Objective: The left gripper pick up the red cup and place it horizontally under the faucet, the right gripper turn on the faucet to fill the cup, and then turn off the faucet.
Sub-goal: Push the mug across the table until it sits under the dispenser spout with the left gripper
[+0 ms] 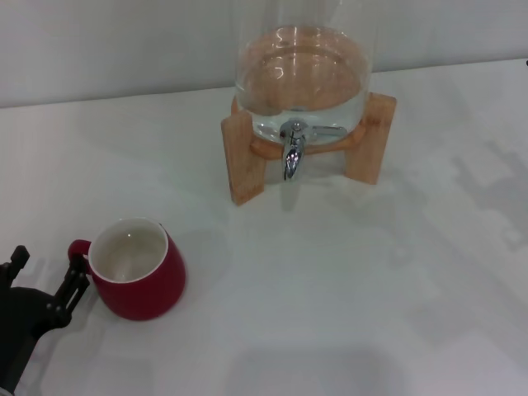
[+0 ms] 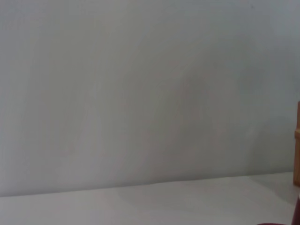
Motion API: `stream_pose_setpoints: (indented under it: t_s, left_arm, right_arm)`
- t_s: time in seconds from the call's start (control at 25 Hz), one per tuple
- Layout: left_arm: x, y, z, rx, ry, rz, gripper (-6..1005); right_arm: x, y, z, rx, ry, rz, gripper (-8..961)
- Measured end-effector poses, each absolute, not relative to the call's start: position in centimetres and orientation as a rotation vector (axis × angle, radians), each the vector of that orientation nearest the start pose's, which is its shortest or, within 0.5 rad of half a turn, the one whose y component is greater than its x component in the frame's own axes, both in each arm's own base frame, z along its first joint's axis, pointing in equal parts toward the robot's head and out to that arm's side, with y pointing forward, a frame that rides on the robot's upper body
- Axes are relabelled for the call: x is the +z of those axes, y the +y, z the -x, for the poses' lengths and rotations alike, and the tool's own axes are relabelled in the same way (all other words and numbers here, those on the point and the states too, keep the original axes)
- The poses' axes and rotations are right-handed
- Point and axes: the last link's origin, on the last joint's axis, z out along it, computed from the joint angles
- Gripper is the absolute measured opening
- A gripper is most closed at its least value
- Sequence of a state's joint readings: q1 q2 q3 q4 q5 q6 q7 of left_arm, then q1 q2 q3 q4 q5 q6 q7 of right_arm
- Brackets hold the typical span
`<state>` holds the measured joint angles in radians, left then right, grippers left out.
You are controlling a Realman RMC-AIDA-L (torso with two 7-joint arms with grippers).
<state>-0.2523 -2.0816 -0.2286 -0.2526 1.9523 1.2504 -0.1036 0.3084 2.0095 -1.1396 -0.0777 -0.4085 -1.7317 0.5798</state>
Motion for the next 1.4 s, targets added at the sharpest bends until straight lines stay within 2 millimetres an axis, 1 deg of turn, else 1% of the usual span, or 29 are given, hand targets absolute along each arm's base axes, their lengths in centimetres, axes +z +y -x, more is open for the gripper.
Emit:
stream_pose_setpoints:
  t_s: [0.44, 1.12, 1.2, 1.4]
  left_arm:
    - [-7.29, 24.66, 33.65, -0.663, -0.617, 1.837, 800]
    - [-7.27, 24.87, 33.51, -0.668, -0.614, 1.836, 800]
    - [-7.27, 24.86, 33.51, -0.667, -0.613, 1.836, 626]
    - [-7.29, 24.92, 33.44, -0.669, -0.611, 1.840, 386]
  right_arm:
    - [6.58, 26.80, -32.94, 1.195, 0.358, 1.532, 755]
    - [6.61, 26.87, -32.91, 1.194, 0.355, 1.530, 755]
    - [6.60, 26.87, -32.90, 1.194, 0.355, 1.531, 755]
    - [6.60, 26.88, -32.89, 1.195, 0.355, 1.532, 755]
